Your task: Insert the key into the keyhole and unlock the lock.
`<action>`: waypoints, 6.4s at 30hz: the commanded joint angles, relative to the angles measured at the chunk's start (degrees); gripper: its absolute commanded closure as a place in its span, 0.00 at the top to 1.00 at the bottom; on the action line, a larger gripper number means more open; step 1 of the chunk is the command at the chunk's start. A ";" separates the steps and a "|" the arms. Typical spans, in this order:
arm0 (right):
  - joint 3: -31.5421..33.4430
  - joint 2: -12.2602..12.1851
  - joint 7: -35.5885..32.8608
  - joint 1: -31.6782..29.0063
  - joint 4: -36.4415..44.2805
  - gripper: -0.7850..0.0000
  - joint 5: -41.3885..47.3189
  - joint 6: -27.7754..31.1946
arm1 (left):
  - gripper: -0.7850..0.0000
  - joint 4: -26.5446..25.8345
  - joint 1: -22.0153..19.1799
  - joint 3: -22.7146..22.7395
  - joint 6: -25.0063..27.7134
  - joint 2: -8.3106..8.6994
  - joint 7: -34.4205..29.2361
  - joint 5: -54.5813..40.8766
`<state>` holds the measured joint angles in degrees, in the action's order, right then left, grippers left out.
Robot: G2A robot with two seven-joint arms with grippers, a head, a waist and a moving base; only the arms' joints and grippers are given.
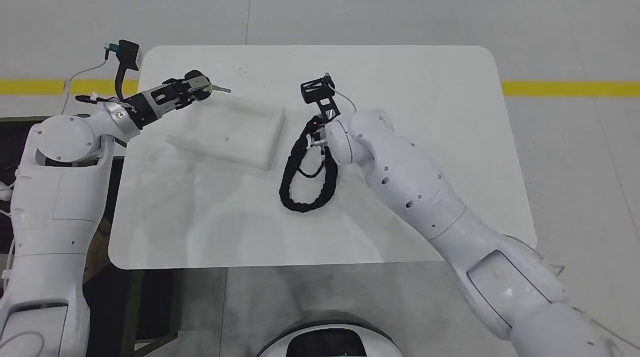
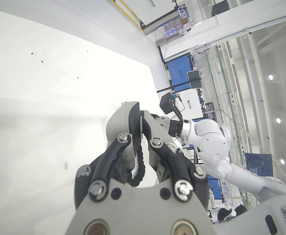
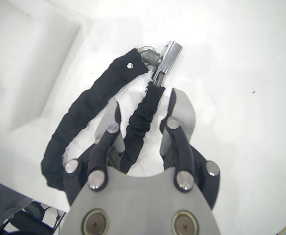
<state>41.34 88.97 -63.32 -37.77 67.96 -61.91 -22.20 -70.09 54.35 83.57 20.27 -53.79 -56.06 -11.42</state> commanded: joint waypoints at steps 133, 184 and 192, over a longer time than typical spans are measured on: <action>34.73 -2.81 21.64 -39.84 25.90 0.00 55.86 54.92 | 0.00 -23.29 19.68 -6.18 4.23 -6.17 11.81 -15.70; 30.79 -6.19 24.91 -38.50 25.97 0.00 57.35 54.03 | 0.00 -23.05 19.89 -4.32 4.04 -8.81 10.91 -13.04; 30.45 -6.53 26.04 -38.56 26.20 0.00 57.58 53.85 | 0.00 -22.98 19.94 -4.05 4.05 -9.19 11.63 -12.49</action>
<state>71.89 82.47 -37.32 -76.31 94.19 -4.48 31.81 -93.04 74.29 79.50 24.38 -62.93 -44.40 -23.87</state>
